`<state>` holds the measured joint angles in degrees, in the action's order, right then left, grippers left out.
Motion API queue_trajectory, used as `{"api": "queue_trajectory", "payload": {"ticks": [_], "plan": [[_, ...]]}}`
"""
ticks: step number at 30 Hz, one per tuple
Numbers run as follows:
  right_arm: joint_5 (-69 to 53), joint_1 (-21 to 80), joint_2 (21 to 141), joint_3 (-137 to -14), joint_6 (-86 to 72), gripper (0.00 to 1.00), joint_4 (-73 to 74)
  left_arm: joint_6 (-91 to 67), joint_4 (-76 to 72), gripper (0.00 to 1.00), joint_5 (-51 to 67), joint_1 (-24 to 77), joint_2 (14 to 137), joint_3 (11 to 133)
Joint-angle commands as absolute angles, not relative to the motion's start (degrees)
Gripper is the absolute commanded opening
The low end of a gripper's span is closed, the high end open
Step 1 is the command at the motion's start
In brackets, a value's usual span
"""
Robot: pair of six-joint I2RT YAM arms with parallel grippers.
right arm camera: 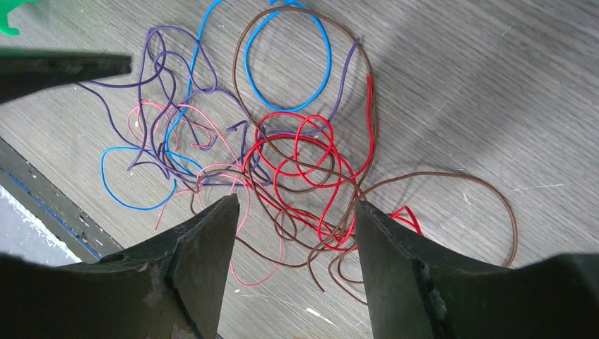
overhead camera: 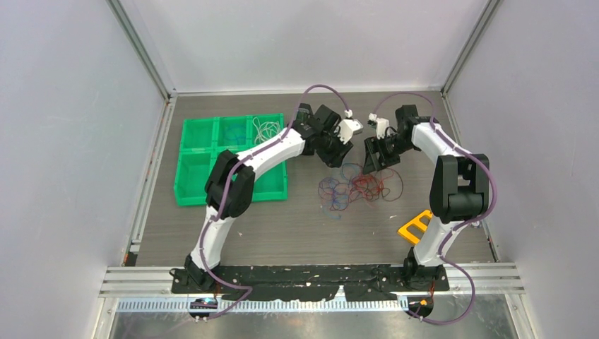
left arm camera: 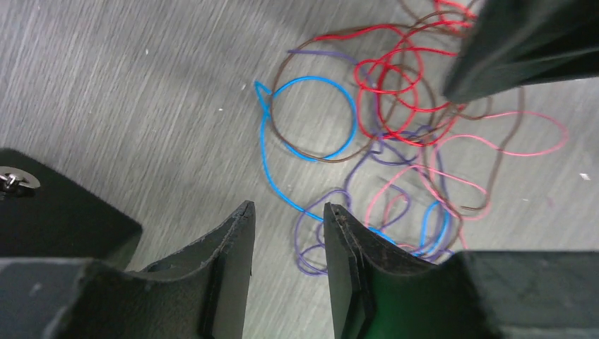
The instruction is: Untangle the cables
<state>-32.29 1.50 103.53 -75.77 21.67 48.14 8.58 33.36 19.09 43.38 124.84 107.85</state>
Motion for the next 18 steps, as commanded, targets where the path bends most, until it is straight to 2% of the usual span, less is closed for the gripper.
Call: {"api": "queue_trajectory", "payload": {"ticks": [1,5,10,12,18], "plan": [[-32.91,0.86,100.7,-74.29,20.4,0.67,47.08,10.2,33.7,0.41,14.48,43.4,128.03,110.32],[-32.06,0.79,99.08,-72.77,20.69,0.67,47.18,11.42,34.9,0.41,12.91,44.15,130.31,112.35],[-31.88,-2.88,98.6,-73.02,22.26,0.67,49.41,10.64,45.65,0.42,8.96,44.64,138.81,127.29],[-31.8,-3.94,98.58,-73.27,22.99,0.67,50.46,10.8,49.64,0.38,8.91,44.65,141.3,131.14],[-31.09,-6.52,98.75,-73.66,24.8,0.67,51.48,10.0,48.68,0.28,7.32,45.59,140.26,128.23]]}}
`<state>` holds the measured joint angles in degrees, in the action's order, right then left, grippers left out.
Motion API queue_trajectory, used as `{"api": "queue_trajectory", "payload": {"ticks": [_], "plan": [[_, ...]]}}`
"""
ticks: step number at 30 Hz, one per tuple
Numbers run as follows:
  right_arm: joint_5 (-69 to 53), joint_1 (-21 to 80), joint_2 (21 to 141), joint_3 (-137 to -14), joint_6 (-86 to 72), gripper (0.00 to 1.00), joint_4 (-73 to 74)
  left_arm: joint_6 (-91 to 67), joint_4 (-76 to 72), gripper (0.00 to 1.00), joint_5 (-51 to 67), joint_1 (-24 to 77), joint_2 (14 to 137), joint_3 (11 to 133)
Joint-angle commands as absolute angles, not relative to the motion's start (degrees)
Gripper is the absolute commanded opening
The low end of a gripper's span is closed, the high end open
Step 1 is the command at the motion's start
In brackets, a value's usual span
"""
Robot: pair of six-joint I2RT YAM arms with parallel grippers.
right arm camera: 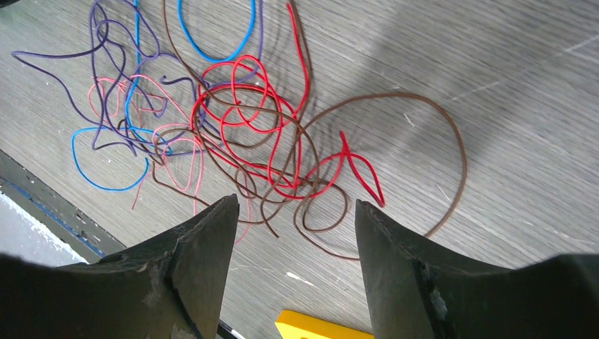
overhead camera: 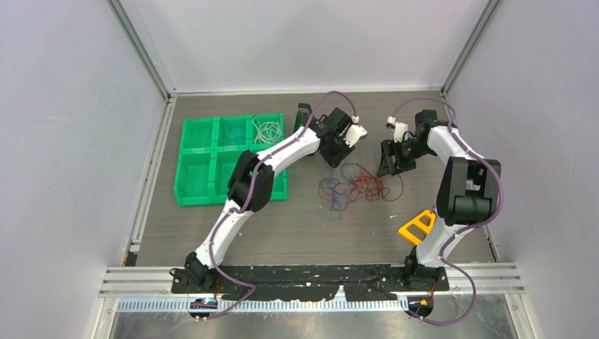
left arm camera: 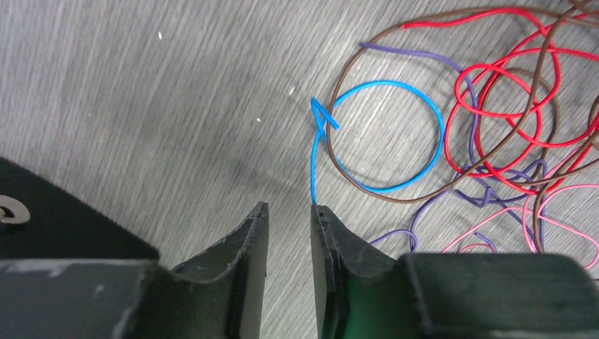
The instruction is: Untangle the cables
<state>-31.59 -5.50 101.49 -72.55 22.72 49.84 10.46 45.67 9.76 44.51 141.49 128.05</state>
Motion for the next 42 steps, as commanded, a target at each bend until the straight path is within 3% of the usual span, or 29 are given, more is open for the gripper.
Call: {"api": "queue_trajectory", "payload": {"ticks": [1,5,14,15,17,24,26,32,35,39,42], "plan": [[-30.87,-6.99,98.8,-73.74,25.07,0.68,51.54,9.82,49.23,0.3,7.18,46.04,140.39,128.05],[-30.66,-7.98,98.71,-73.94,25.34,0.69,51.78,9.03,49.56,0.35,4.54,47.45,140.48,127.86],[-30.59,-8.35,97.66,-73.01,25.36,0.69,52.26,3.32,48.94,0.31,3.11,47.51,141.92,130.14],[-30.54,-8.39,97.65,-73.21,25.37,0.69,52.37,2.46,48.95,0.33,3.01,47.54,141.9,130.12],[-30.55,-8.43,97.79,-73.5,25.37,0.69,52.59,1.33,48.87,0.5,3.98,47.67,141.6,129.88],[-33.5,-8.43,98.14,-73.52,24.49,0.69,53.07,-2.08,43.15,0.53,3.08,47.81,137.9,122.5],[-33.83,-8.44,97.97,-72.91,24.25,0.69,53.06,-3.0,43.97,0.49,2.94,47.75,138.41,123.16],[-33.39,-8.44,96.27,-72.34,24.2,0.69,53.42,-4.18,44.3,0.53,4.99,47.07,138.38,123.4],[-33.0,-8.44,96.0,-72.11,24.29,0.69,53.67,-4.99,44.26,0.41,7.75,47.08,137.99,122.48],[-32.62,-8.44,95.57,-71.59,24.43,0.69,53.87,-5.46,43.2,0.13,7.83,48.28,136.81,120.33],[-32.48,-8.44,95.01,-71.13,24.45,0.69,53.88,-5.52,42.31,0.12,7.79,48.34,136.3,119.19]]}}
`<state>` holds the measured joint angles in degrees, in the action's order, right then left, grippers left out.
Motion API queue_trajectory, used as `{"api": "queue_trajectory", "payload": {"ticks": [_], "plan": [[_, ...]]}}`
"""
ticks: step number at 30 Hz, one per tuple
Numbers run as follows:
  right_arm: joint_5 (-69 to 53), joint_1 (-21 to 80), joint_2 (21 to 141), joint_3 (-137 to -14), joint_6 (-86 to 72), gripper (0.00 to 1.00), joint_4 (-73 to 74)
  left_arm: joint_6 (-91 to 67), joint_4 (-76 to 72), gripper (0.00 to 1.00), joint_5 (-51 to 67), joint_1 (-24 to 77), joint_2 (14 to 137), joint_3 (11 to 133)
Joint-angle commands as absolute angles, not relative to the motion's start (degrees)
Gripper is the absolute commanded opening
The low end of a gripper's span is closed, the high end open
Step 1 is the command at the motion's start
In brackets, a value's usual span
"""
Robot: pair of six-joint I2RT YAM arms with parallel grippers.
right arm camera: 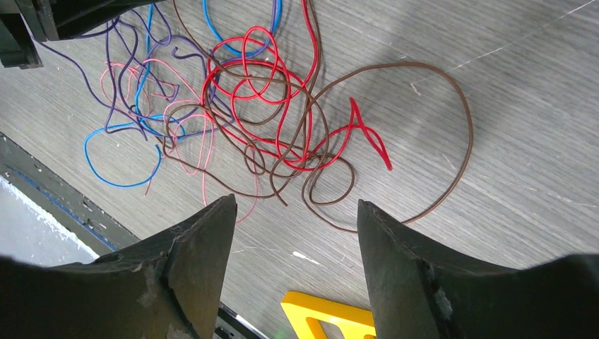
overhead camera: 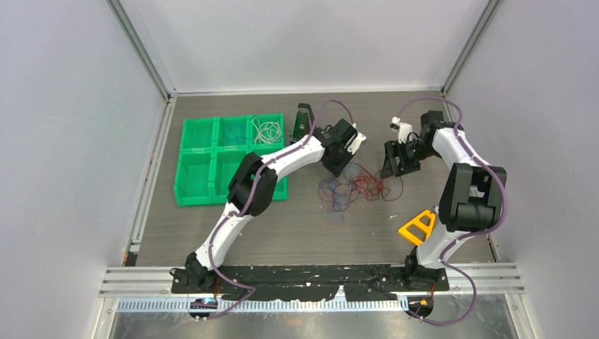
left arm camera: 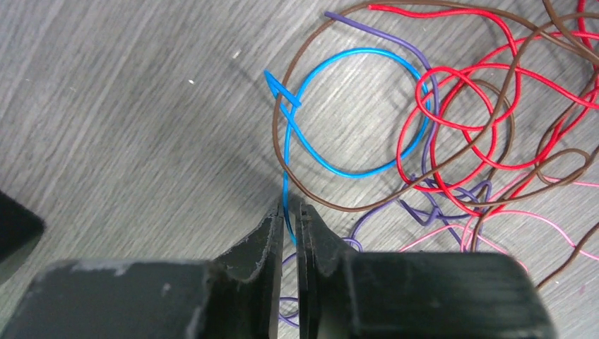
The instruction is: Untangle the cables
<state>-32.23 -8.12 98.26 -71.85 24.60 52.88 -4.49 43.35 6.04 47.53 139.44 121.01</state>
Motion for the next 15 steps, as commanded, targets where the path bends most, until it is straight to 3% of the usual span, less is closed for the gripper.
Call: {"api": "queue_trajectory", "payload": {"ticks": [1,2,5,11,15], "plan": [[-32.5,-8.44,94.88,-71.07,24.44,0.69,53.88,-5.44,42.42,0.08,7.75,48.34,136.27,119.26],[-32.52,-8.39,94.65,-70.99,24.55,0.69,53.92,-5.37,42.77,0.0,7.23,48.3,136.27,119.31],[-33.12,-8.43,94.09,-70.9,24.6,0.69,54.09,-2.7,42.13,0.0,8.98,48.3,132.65,117.4],[-37.36,-8.37,92.33,-70.14,25.55,0.69,54.4,-0.23,27.91,0.0,9.62,48.43,112.53,102.59],[-43.28,-8.33,89.03,-70.34,27.19,0.8,54.2,1.58,26.61,0.0,11.74,48.35,105.48,102.42]]}}
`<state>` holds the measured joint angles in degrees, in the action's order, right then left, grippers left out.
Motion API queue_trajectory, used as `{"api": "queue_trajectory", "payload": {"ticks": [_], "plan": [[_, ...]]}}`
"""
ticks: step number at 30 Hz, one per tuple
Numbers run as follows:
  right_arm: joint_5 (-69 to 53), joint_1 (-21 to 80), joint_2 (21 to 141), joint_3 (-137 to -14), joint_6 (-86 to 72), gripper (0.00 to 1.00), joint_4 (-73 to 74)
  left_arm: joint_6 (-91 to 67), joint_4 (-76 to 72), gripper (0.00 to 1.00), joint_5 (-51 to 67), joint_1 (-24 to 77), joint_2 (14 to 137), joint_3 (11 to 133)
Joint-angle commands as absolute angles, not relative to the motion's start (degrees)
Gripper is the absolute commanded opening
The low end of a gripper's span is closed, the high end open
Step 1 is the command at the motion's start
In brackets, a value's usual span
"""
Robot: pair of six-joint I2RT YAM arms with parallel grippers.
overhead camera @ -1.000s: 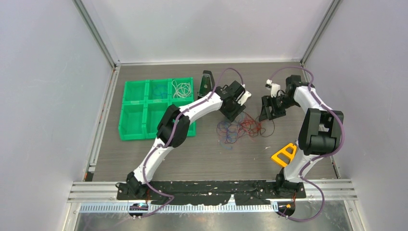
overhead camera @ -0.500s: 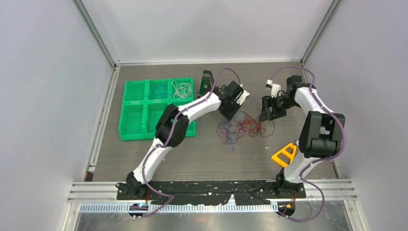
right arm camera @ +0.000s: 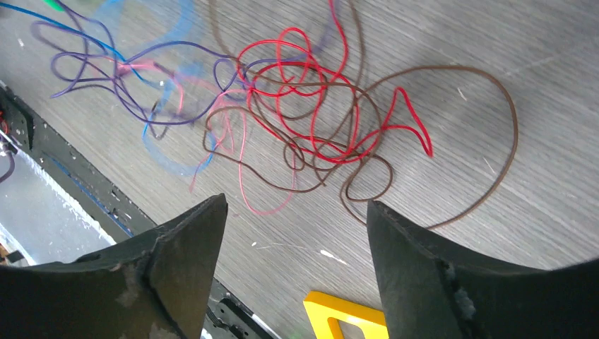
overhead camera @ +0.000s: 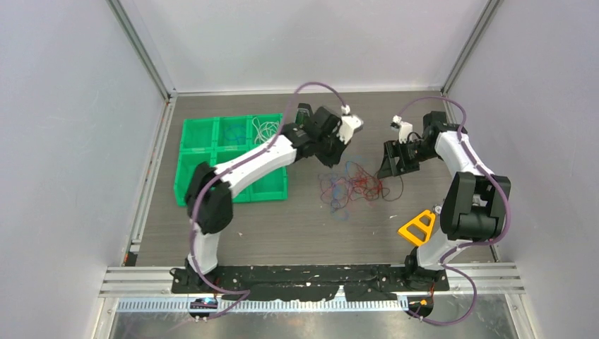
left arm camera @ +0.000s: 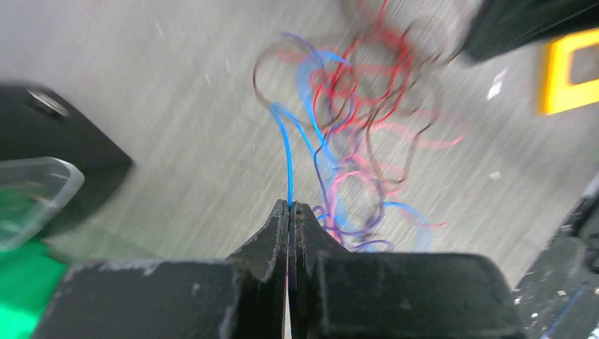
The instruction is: Untangle the cables
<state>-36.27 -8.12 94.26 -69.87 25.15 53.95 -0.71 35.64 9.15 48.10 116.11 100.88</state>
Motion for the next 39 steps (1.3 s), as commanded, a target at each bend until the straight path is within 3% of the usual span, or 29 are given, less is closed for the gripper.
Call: {"api": "queue_trajectory", "payload": {"ticks": [1,4,12,21,22,25,27,33,39], "plan": [[-45.69,-8.34,88.11,-70.33,27.35,0.82,53.64,1.4,26.61,0.0,11.88,48.34,103.97,102.69],[-50.79,-8.33,80.84,-68.5,26.14,1.0,46.51,1.05,27.1,0.0,12.41,48.33,101.77,104.62],[-55.28,-5.3,59.24,-52.73,6.93,0.95,5.98,-3.7,33.26,0.0,15.85,48.17,103.05,117.22],[-34.2,16.95,61.99,-43.09,5.1,0.98,-20.43,-12.71,29.65,0.0,25.58,46.95,100.81,123.79],[-33.01,17.71,63.12,-43.17,5.41,0.95,-21.69,-13.33,29.62,0.0,26.39,46.89,100.61,124.59],[-30.76,19.19,69.2,-43.9,6.1,0.64,-24.8,-13.71,28.05,0.0,27.33,46.49,99.07,125.93],[-30.4,19.24,71.06,-42.93,7.33,0.54,-24.67,-13.66,26.95,0.0,27.52,45.46,98.1,127.47],[-30.68,19.12,69.91,-37.33,11.83,0.35,-20.04,-13.32,25.68,0.0,27.86,40.85,96.57,135.17],[-29.74,17.89,68.12,-37.29,16.68,0.34,-9.64,-10.74,27.85,0.0,26.71,35.7,93.44,136.57]]}}
